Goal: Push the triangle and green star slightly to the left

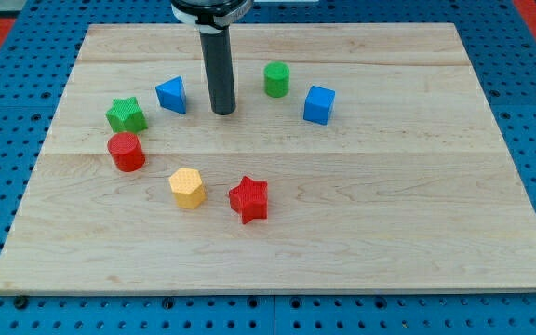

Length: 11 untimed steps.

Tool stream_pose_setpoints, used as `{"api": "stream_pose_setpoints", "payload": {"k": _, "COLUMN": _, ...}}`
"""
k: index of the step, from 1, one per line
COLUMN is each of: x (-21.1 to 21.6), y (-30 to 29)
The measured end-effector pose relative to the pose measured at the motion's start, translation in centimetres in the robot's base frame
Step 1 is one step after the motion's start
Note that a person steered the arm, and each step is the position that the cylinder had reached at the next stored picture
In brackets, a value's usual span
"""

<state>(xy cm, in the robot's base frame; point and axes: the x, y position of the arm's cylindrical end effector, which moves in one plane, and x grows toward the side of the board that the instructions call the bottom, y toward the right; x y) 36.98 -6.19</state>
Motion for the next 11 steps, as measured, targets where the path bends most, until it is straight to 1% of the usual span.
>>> {"api": "stream_pose_setpoints", "payload": {"k": 1, "x": 0.1, "y": -0.5}}
{"api": "stream_pose_setpoints", "payload": {"k": 2, "x": -1.2, "y": -3.4}}
{"api": "stream_pose_setpoints", "payload": {"k": 3, "x": -1.5, "y": -4.9}}
{"api": "stream_pose_setpoints", "payload": {"k": 4, "x": -1.9, "y": -4.9}}
{"api": "stream_pose_setpoints", "payload": {"k": 5, "x": -1.8, "y": -8.1}}
{"api": "stream_pose_setpoints", "payload": {"k": 6, "x": -1.2, "y": -8.0}}
{"api": "stream_pose_setpoints", "payload": {"k": 7, "x": 2.0, "y": -9.3}}
{"api": "stream_pose_setpoints", "payload": {"k": 8, "x": 0.2, "y": -9.8}}
{"api": "stream_pose_setpoints", "payload": {"k": 11, "x": -0.1, "y": -9.8}}
